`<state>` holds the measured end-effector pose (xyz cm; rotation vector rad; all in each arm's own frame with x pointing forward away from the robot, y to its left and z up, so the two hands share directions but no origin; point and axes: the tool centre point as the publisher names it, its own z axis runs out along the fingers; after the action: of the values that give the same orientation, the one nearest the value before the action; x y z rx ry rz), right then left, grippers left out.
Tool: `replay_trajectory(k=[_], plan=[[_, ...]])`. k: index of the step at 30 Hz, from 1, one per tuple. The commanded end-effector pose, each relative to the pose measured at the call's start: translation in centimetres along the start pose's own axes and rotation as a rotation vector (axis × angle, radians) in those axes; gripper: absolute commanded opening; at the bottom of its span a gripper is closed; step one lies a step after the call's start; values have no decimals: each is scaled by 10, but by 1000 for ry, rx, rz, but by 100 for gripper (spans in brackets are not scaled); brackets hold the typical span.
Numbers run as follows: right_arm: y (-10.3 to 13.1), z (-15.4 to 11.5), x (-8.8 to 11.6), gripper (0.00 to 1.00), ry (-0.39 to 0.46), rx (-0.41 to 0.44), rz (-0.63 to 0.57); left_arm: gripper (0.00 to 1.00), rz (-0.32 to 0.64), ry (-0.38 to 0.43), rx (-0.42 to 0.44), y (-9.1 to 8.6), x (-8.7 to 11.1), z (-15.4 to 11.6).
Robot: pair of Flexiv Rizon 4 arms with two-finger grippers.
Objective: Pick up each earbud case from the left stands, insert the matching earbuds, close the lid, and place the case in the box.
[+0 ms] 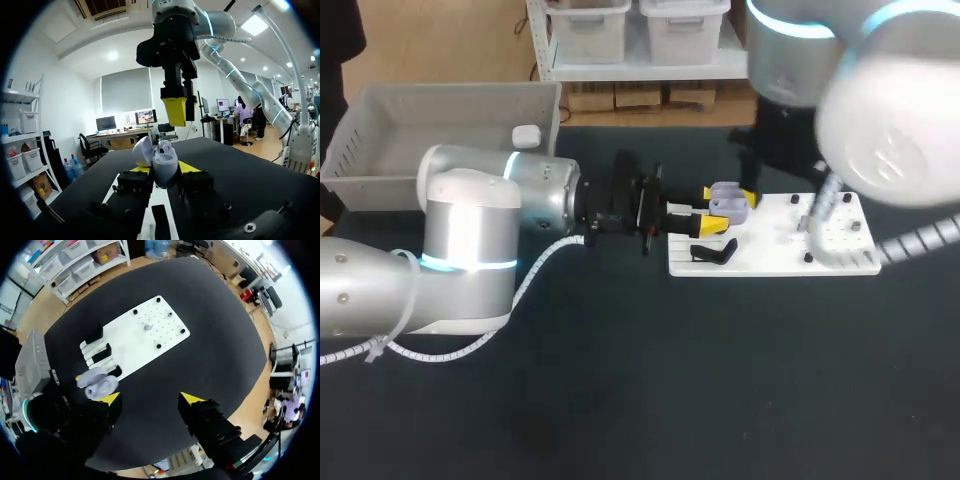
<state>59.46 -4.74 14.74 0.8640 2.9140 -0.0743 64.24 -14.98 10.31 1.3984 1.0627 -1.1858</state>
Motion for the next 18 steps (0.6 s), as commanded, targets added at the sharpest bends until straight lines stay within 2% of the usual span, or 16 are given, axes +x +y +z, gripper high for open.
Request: replay_trajectory(k=[1, 5, 6, 7, 8, 9, 15, 16, 18], plan=[[-38, 17, -9, 80, -19, -343, -27, 0, 2, 1, -7, -2, 0, 0], [-43, 29, -21, 74, -85, -363, -88, 0, 2, 1, -7, -2, 0, 0], [-44, 33, -25, 75, -99, -357, -106, 0, 2, 1, -7, -2, 0, 0], [-44, 36, -28, 82, -108, -358, -122, 0, 2, 1, -7, -2, 0, 0], [-44, 40, -33, 82, -111, -359, -142, 0, 2, 1, -7, -2, 0, 0], [-43, 44, -37, 72, -120, -352, -164, 0, 2, 1, -7, -2, 0, 0], [-35, 62, -58, 57, -126, -335, -302, 0, 2, 1, -7, -2, 0, 0], [-33, 65, -61, 49, -133, -325, -329, 0, 2, 1, -7, -2, 0, 0], [-29, 71, -67, 47, -129, -321, -367, 0, 2, 1, -7, -2, 0, 0]])
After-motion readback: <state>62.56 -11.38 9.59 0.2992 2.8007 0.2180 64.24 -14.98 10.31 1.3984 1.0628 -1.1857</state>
